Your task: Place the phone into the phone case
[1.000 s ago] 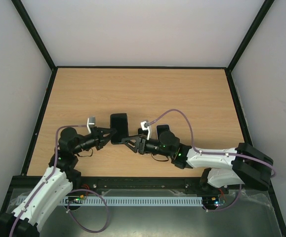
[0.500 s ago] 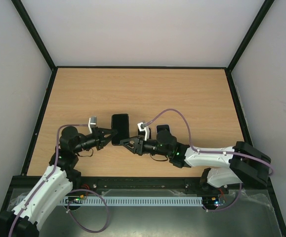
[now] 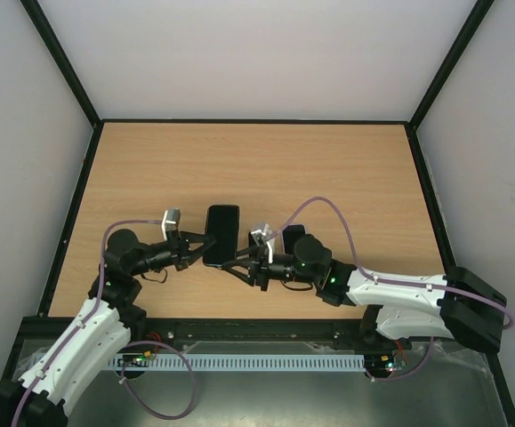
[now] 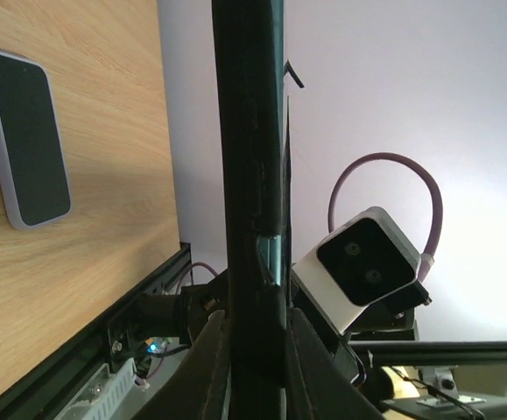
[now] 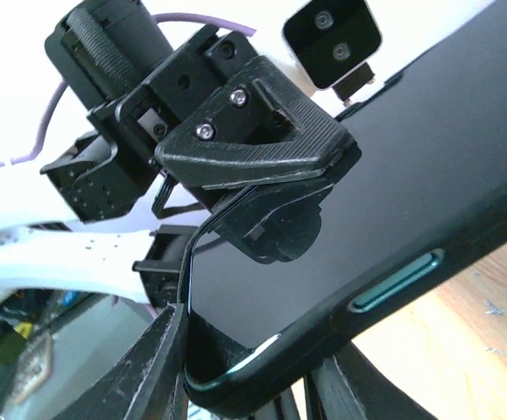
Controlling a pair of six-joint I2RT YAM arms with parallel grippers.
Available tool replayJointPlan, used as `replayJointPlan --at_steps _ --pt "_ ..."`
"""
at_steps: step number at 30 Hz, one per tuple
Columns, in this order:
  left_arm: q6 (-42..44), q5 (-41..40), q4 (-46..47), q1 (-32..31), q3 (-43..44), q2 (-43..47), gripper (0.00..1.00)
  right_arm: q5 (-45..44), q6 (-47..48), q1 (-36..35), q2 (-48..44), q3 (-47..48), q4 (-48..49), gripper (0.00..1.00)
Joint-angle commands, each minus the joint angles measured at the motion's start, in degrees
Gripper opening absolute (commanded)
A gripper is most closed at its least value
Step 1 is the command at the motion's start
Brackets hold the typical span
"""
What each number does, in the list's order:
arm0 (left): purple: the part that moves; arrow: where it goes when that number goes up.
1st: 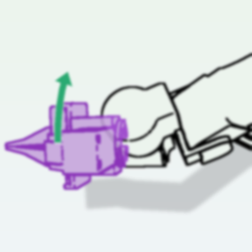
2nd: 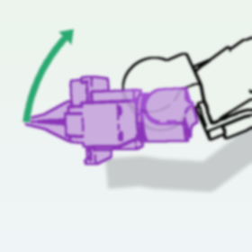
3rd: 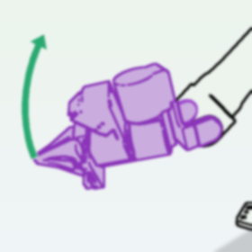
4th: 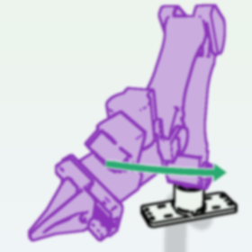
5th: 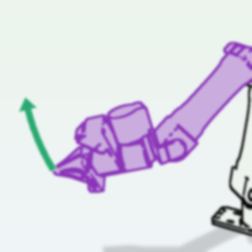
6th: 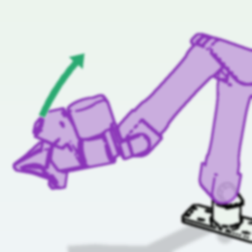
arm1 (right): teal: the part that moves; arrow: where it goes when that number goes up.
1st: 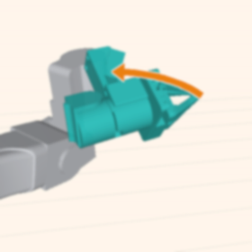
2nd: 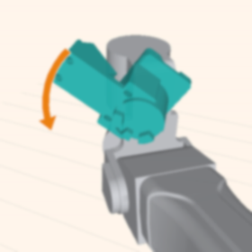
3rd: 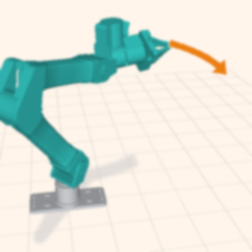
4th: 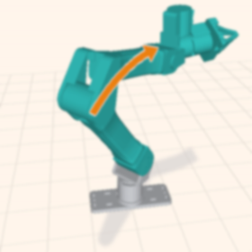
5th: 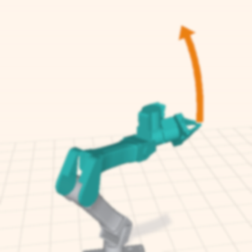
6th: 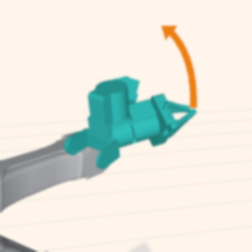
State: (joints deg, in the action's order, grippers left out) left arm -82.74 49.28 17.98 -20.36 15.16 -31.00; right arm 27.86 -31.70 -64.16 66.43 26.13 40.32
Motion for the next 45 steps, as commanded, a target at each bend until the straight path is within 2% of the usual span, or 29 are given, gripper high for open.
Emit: replayJointPlan --at_steps 1,6,14,16,19,21,26,29,33,35,37,40,42,45 --pt "-3.7 -3.2 -2.5 0.9 0.4 -0.2 0.02 3.3 16.7 -0.7 -4.3 -0.3 -5.6 0.24" --pt "-3.9 -3.3 -2.4 0.9 0.4 0.0 0.02 2.4 23.5 -0.7 -8.1 -0.3 -13.2 0.4" --pt "-2.7 -3.2 -2.2 0.9 0.7 -0.2 0.02 -1.8 22.1 -0.7 -10.9 -1.7 -11.5 0.66" --pt "-1.1 -3.4 -3.3 0.9 1.2 -0.4 0.02 -5.6 19.8 -0.7 -11.0 -1.4 -11.5 0.69" --pt "2.6 -3.7 -6.5 0.9 2.7 -0.9 0.02 -16.5 12.5 -0.6 -11.6 0.2 -13.8 0.75" --pt "4.7 -3.9 -7.7 0.9 3.7 -1.0 0.02 -21.8 6.5 -0.6 -12.1 0.9 -14.1 0.75" --pt "13.5 -4.3 -10.0 0.9 6.1 -2.0 0.02 -22.2 -8.6 -0.6 -12.5 1.3 -11.7 0.79" --pt "17.7 -4.8 -11.2 0.9 5.7 -4.4 0.02 -24.6 -15.5 -0.6 -11.1 3.1 -14.1 0.8" --pt "24.4 -7.9 -16.4 0.9 5.6 -9.4 0.02 -28.0 -18.3 -0.6 -7.9 7.9 -23.1 0.8" --pt "26.9 -9.5 -17.5 1.0 5.7 -12.2 0.02 -29.9 -19.0 -0.6 -7.4 7.6 -23.7 0.81" --pt "28.7 -8.8 -15.5 1.0 5.4 -14.5 0.02 -31.3 -19.6 -0.6 -7.1 6.1 -22.6 0.8" --pt "28.8 -4.5 -7.1 1.0 3.5 -14.3 0.02 -30.3 -19.5 0.6 -5.8 5.3 -22.5 0.79" --pt "28.9 -2.4 -4.3 1.0 3.0 -13.0 0.02 -26.2 -20.7 2.9 -5.0 5.7 -23.3 0.8" --pt "29.1 0.5 -1.8 0.9 2.6 -10.1 0.02 -20.4 -23.8 6.7 -4.9 4.1 -18.9 0.81"
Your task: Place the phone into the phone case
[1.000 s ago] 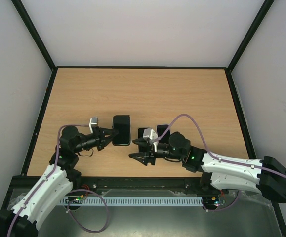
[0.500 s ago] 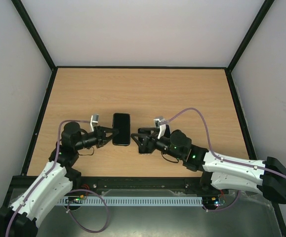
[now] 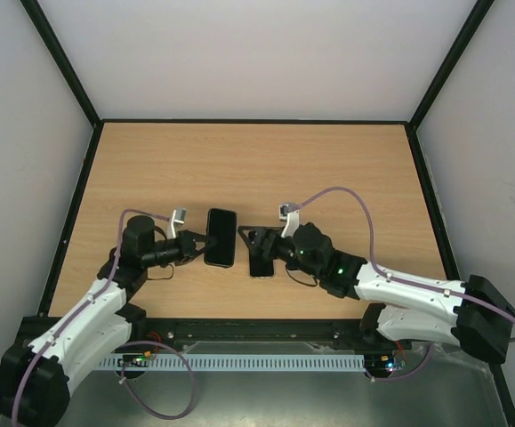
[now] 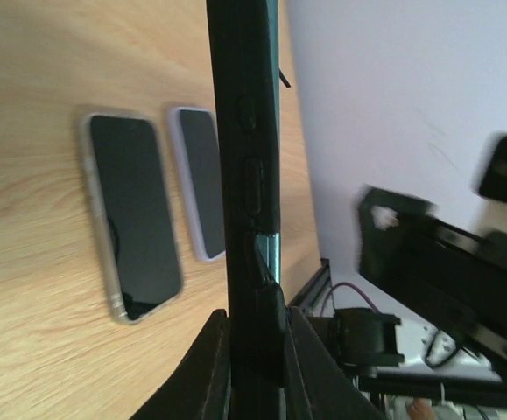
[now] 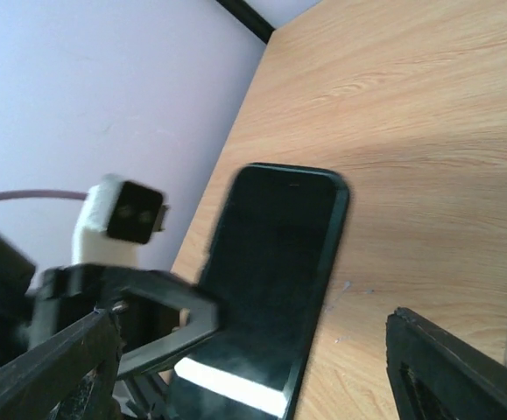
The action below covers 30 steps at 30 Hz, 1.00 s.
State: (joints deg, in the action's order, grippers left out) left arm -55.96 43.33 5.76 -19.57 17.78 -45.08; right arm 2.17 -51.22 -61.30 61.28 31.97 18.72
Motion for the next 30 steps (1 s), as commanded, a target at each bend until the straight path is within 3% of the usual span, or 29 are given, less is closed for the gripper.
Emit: replayJointPlan --at_steps 1,5,9,13,17,21,30 --pt "2.1 7.4 11.0 0.1 -0.1 4.8 0.02 6.5 -5.3 4.6 0.3 -2.3 4.5 0.83" --pt "0.4 9.3 13.8 0.0 -0.9 7.9 0.02 11.8 -7.1 5.3 3.0 -2.2 10.5 0.85" --pt "-0.8 10.5 16.0 -0.2 -1.4 9.6 0.02 21.4 -10.1 5.2 8.5 -2.8 21.9 0.75" --pt "-1.0 11.1 16.5 -0.3 -1.5 9.3 0.02 25.3 -11.8 5.2 10.9 -3.1 29.1 0.55" --pt "-1.2 10.9 15.9 -0.4 -1.4 9.5 0.03 24.3 -10.7 5.2 9.9 -4.1 30.2 0.24" --pt "-0.2 8.7 11.4 -0.3 0.0 10.6 0.16 24.7 -8.9 5.2 8.2 -5.6 29.9 0.06" --pt "10.3 1.7 -4.3 -0.1 9.6 8.7 0.39 33.2 -6.3 5.0 6.1 -6.8 30.9 0.02"
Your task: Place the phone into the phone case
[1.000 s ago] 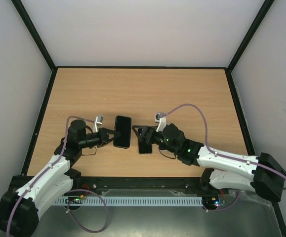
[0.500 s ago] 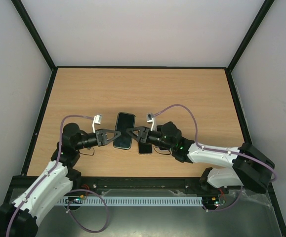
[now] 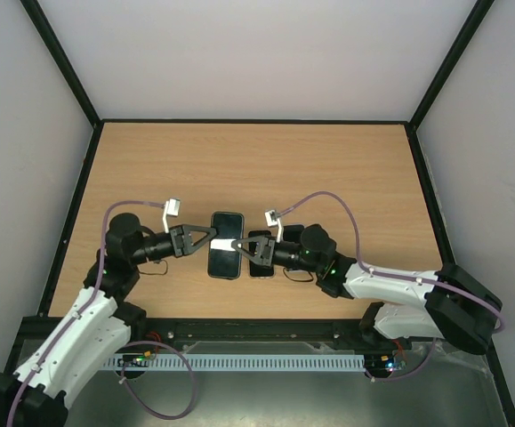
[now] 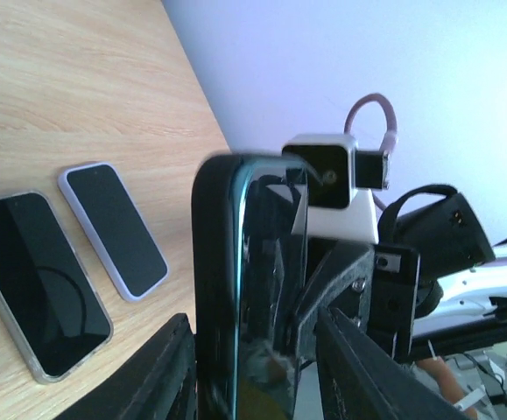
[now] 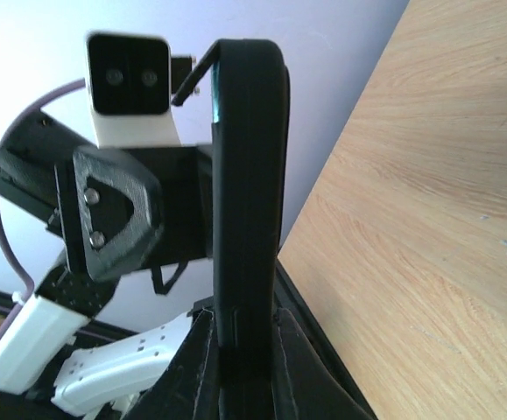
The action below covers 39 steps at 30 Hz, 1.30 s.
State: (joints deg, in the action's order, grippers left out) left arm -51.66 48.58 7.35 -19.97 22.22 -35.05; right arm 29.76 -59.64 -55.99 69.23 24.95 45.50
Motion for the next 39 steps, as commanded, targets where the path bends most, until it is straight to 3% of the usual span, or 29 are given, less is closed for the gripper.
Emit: replayJointPlan --at_steps 1,6,8,12,21,22,25,29,36,39 --pt "6.7 -3.6 -6.3 0.3 6.0 -2.0 0.4 6.2 2.1 -0.4 -2.1 0.0 4.5 0.02" --pt "9.5 -3.6 -7.4 0.4 8.6 -4.9 0.38 7.5 2.3 -0.9 -2.2 -0.2 4.8 0.02" --pt "10.5 -4.1 -8.1 0.3 9.4 -5.8 0.3 8.0 2.3 -1.1 -1.7 -0.1 4.8 0.02" --pt "12.3 -6.5 -10.2 0.4 10.5 -6.2 0.03 6.5 2.1 -1.3 -1.2 -0.4 4.3 0.02" --pt "20.8 -19.9 -23.9 0.4 15.6 -6.8 0.03 1.5 0.9 -1.3 4.2 1.7 1.4 0.02" --pt "20.9 -20.4 -24.6 0.3 15.8 -6.7 0.08 1.3 0.8 -1.2 4.9 1.7 1.9 0.02" --pt "20.9 -20.9 -26.4 0.3 16.7 -6.5 0.36 -0.8 2.2 -1.3 6.3 2.7 1.3 0.02" --pt "20.6 -24.6 -29.5 0.4 18.1 -5.3 0.64 -5.2 5.9 -0.9 9.0 5.9 -4.5 0.02" --pt "19.9 -31.8 -36.7 0.4 19.5 -3.8 0.97 -6.9 7.2 2.2 20.0 11.6 -8.6 0.02" --pt "19.6 -33.3 -39.0 0.3 19.6 -3.2 0.99 -4.1 5.2 3.9 26.3 13.7 -6.8 0.02"
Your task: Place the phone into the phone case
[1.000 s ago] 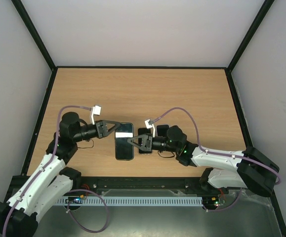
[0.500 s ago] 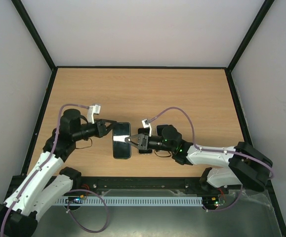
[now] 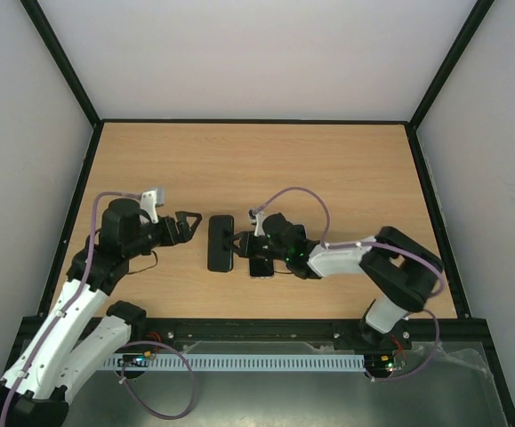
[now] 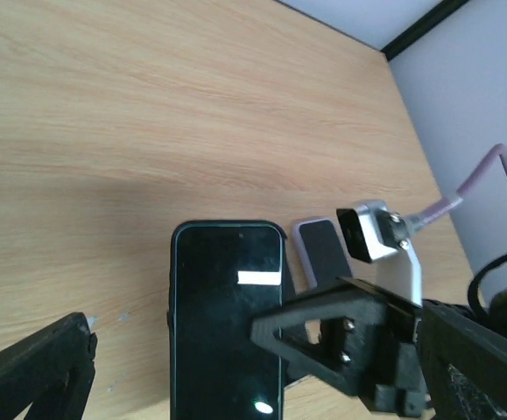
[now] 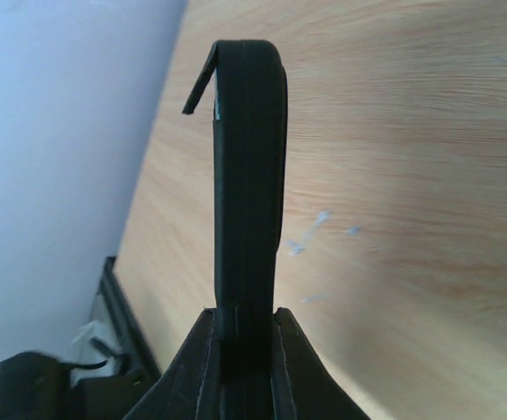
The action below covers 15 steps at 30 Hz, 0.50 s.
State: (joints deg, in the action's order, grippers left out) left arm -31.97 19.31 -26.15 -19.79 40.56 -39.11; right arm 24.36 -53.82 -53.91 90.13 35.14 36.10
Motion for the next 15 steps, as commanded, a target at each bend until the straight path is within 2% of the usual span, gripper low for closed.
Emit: replayJointPlan --at_steps 1,5,10,12,15 --pt "-0.2 -4.7 -6.3 0.3 1.4 1.1 1.0 1.9 -1.1 2.3 7.2 4.4 2.7 0.03" --pt "-0.6 -5.3 -7.9 0.2 2.0 2.4 0.99 3.7 -2.1 3.4 12.4 7.8 1.3 0.05" --pt "-1.2 -7.1 -8.9 0.3 2.1 4.0 1.0 3.4 -3.8 4.7 16.2 9.7 -1.7 0.15" --pt "-1.9 -8.4 -9.1 0.3 1.9 4.2 0.99 3.0 -4.2 5.2 16.9 10.4 -4.1 0.23" --pt "-2.9 -9.6 -9.7 0.2 1.8 4.2 0.99 1.3 -3.8 5.7 16.8 11.5 -8.2 0.4"
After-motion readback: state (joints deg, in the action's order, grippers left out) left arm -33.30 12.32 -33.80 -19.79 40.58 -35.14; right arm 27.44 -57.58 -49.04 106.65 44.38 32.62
